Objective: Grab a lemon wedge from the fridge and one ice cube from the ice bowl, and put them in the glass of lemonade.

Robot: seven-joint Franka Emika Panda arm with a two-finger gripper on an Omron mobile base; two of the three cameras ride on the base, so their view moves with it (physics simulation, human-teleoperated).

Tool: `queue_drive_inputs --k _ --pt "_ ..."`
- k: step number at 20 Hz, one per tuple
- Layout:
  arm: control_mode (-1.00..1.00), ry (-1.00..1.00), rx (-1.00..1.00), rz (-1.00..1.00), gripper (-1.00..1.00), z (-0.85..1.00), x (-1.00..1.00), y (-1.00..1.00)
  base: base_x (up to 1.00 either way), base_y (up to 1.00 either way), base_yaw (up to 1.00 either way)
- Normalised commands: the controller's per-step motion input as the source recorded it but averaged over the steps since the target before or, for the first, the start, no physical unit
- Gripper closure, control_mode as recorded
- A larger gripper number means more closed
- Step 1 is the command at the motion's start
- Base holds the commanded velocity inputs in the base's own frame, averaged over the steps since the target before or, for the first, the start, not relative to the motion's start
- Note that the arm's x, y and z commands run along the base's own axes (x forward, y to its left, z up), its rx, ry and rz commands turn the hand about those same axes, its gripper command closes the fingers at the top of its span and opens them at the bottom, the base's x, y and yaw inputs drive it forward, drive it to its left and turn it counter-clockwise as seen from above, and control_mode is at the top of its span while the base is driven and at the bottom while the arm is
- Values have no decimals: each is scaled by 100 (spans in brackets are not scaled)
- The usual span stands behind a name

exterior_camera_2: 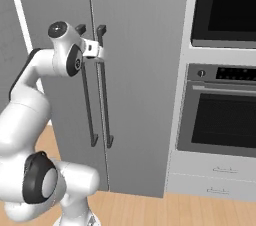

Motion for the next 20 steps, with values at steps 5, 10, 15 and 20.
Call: queue_drive_inputs --k 5,10,15,20 --pt "-100 4 8 0 -100 -17 61 0 0 0 0" --pt "-100 0 4 0 -100 -1 40 0 0 0 0" --pt "-100 -2 1 0 -100 1 13 0 0 0 0" --pt "-100 -1 0 0 -100 0 29 0 0 0 0"
